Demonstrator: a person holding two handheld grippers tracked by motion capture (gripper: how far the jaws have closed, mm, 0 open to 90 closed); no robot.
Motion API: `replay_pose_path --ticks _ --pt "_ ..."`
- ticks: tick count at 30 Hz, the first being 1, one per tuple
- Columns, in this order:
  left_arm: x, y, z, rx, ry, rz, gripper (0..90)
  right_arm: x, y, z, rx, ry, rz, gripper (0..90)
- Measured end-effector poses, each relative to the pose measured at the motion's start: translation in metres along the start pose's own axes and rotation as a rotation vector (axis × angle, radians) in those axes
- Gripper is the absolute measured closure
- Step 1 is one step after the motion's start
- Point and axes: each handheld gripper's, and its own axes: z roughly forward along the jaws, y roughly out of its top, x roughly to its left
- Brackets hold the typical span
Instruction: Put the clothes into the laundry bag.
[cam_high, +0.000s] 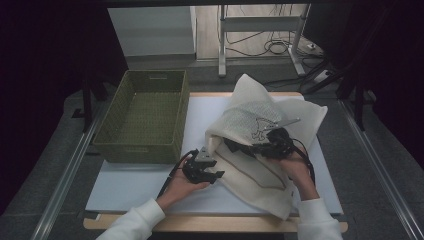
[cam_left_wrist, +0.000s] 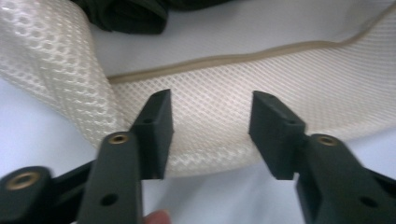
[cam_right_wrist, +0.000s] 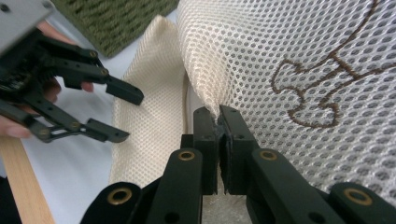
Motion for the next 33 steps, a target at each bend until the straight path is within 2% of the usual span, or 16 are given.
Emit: replay_pose_path --ticks 4,11,14,17,19,22,24,26,27,28,29,30,31,33 --pt "0.002 -0.003 -0.003 0.002 -0.009 -0.012 40.3 0.002 -0.003 0.006 0.019 0.017 -0.008 85.5" --pt "0.006 -0.008 -0.006 -0.006 0.011 -0.038 38.9 0.007 -0.007 0.009 0.034 0.028 -0.014 85.2" --pt "0.009 -0.009 -0.008 0.003 0.017 -0.029 38.6 0.007 -0.009 0.011 0.042 0.023 -0.014 84.7" --pt "0.011 -0.011 -0.009 0.003 0.024 -0.037 38.4 0.006 -0.013 0.016 0.061 0.003 -0.015 83.2" --pt "0.013 -0.013 -0.01 0.005 0.027 -0.04 38.1 0.005 -0.017 0.023 0.093 -0.025 -0.019 81.8" --pt "0.014 -0.014 -0.01 0.007 0.027 -0.043 37.9 0.005 -0.023 0.03 0.132 -0.065 -0.037 83.2" --pt "0.014 -0.015 -0.01 0.012 0.03 -0.043 37.7 0.003 -0.026 0.032 0.143 -0.074 -0.027 84.6" --pt "0.015 -0.016 -0.011 0.014 0.03 -0.048 37.6 0.0 -0.03 0.031 0.145 -0.059 -0.009 85.8" --pt "0.016 -0.017 -0.011 0.013 0.03 -0.054 37.7 -0.001 -0.032 0.03 0.139 -0.031 -0.002 86.3" --pt "0.016 -0.017 -0.011 0.013 0.03 -0.054 37.7 -0.001 -0.032 0.03 0.139 -0.031 -0.002 86.3" --pt "0.016 -0.018 -0.011 0.016 0.028 -0.054 37.7 -0.003 -0.035 0.026 0.122 0.043 0.023 86.8" --pt "0.016 -0.019 -0.011 0.017 0.029 -0.054 37.7 -0.003 -0.035 0.026 0.122 0.043 0.023 86.8" --pt "0.016 -0.02 -0.011 0.018 0.031 -0.051 37.6 -0.003 -0.036 0.02 0.095 0.119 0.033 86.9" --pt "0.015 -0.02 -0.011 0.022 0.032 -0.048 37.5 -0.002 -0.036 0.015 0.096 0.146 0.016 86.9"
